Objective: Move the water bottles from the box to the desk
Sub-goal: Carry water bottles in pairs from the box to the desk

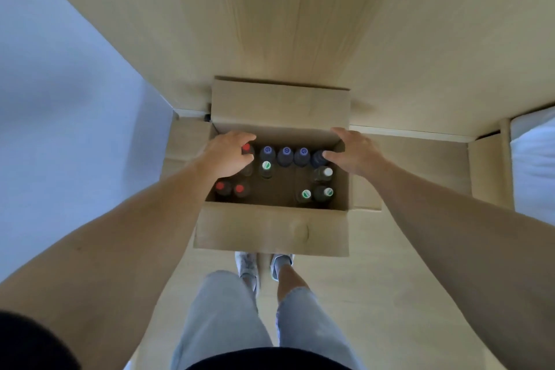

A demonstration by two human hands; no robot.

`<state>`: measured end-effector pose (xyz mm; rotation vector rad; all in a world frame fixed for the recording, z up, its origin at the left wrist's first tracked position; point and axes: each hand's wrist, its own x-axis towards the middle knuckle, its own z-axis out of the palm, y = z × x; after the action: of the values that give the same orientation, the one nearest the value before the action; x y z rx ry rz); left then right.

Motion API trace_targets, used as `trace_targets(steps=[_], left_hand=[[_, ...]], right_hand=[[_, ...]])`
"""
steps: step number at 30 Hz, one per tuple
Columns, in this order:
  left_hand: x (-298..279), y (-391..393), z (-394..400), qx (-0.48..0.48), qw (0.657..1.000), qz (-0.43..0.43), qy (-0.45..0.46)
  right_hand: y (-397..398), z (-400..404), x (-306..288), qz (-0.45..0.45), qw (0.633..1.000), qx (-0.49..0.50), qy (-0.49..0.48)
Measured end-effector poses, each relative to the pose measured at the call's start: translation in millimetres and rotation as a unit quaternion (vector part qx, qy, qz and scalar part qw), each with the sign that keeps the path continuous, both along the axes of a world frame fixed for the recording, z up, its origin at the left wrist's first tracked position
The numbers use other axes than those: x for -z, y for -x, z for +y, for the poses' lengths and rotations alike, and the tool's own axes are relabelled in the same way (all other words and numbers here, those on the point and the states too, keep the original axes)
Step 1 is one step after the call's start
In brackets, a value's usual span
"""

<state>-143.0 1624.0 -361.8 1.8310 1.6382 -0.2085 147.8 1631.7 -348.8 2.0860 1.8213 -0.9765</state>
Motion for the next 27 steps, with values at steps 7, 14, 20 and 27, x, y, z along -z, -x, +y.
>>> trace_targets(steps=[7, 14, 20, 27], left_hand=[[74.1, -0.4, 22.6, -0.001, 0.999, -0.013, 0.041], [133.6, 27.5, 32.5, -0.049, 0.997, -0.002, 0.062], [189.6, 33.0, 22.0, -0.036, 0.996, 0.016, 0.078], [236.2, 32.9, 12.5, -0.026, 0.993, 0.025, 0.109]], right_hand=[[-17.0, 5.1, 75.7, -0.004, 0.999, 0.02, 0.041], [-18.2, 2.8, 141.5, -0.03, 0.996, -0.003, 0.081], [-17.2, 8.3, 193.9, -0.026, 0.995, -0.018, 0.093], [-18.2, 7.9, 238.0, -0.03, 0.994, -0.014, 0.105]])
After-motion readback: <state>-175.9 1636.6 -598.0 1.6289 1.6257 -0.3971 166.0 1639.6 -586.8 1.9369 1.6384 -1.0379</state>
